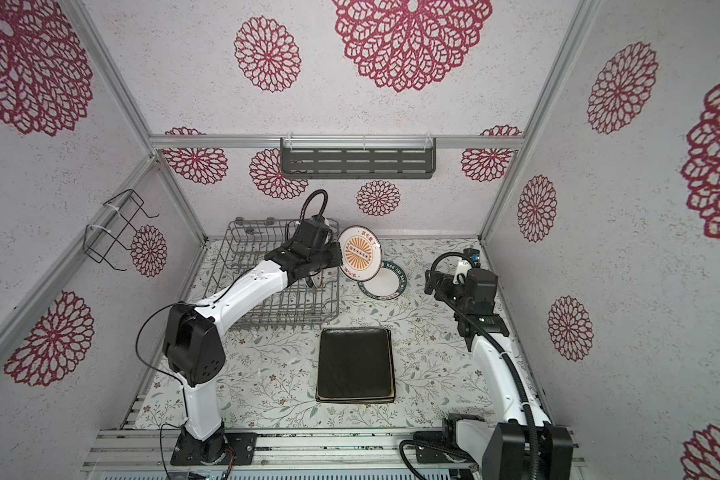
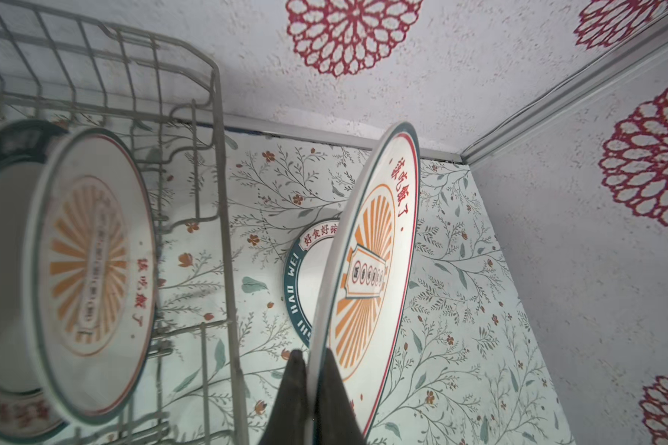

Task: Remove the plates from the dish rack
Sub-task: 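Lower the sunburst plate onto the green plates and open the left gripper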

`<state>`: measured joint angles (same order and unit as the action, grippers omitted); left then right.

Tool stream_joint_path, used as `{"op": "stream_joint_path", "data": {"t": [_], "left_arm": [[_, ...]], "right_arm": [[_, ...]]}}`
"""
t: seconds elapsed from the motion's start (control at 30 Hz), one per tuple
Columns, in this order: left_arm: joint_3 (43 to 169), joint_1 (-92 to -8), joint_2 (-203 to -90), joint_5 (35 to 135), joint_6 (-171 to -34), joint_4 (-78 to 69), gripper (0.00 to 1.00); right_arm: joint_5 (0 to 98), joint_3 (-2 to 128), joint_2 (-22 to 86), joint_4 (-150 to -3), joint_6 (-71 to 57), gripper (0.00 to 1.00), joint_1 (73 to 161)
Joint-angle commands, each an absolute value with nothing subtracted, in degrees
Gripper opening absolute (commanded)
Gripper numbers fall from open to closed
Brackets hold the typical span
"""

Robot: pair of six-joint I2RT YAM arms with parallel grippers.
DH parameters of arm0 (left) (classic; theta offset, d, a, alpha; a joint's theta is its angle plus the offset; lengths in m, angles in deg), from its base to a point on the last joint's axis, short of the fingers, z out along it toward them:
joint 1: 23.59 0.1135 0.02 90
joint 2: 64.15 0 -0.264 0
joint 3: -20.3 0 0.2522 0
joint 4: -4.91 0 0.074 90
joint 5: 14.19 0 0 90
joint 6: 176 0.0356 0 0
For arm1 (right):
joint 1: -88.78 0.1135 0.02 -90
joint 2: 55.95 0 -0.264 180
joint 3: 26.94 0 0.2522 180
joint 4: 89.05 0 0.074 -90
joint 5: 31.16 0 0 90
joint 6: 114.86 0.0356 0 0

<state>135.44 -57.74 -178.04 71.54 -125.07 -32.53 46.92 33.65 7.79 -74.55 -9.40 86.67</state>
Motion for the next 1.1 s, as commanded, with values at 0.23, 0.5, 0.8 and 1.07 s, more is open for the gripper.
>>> {"op": "stream_joint_path", "data": {"t": [0.23, 0.5, 0.8, 1.07], "left_arm": [[144.4, -58.9, -189.7, 78.9, -132.7, -24.6, 0.0], [147.8, -59.0, -194.9, 80.6, -135.0, -25.2, 0.0], [146.0, -59.3, -196.6, 82.0, -137.4, -24.4, 0.0], [145.5, -59.3, -198.3, 81.8, -138.2, -23.9, 0.0]], "right_arm": [[43.6, 33.4, 8.0, -74.8, -7.8, 0.98, 83.8], [43.8, 31.6, 6.7, -74.0, -7.8, 0.98, 82.5], [43.2, 31.5, 8.0, -74.8, -7.6, 0.97, 82.1], [43.7, 31.1, 7.5, -74.1, -7.8, 0.97, 82.0]]}}
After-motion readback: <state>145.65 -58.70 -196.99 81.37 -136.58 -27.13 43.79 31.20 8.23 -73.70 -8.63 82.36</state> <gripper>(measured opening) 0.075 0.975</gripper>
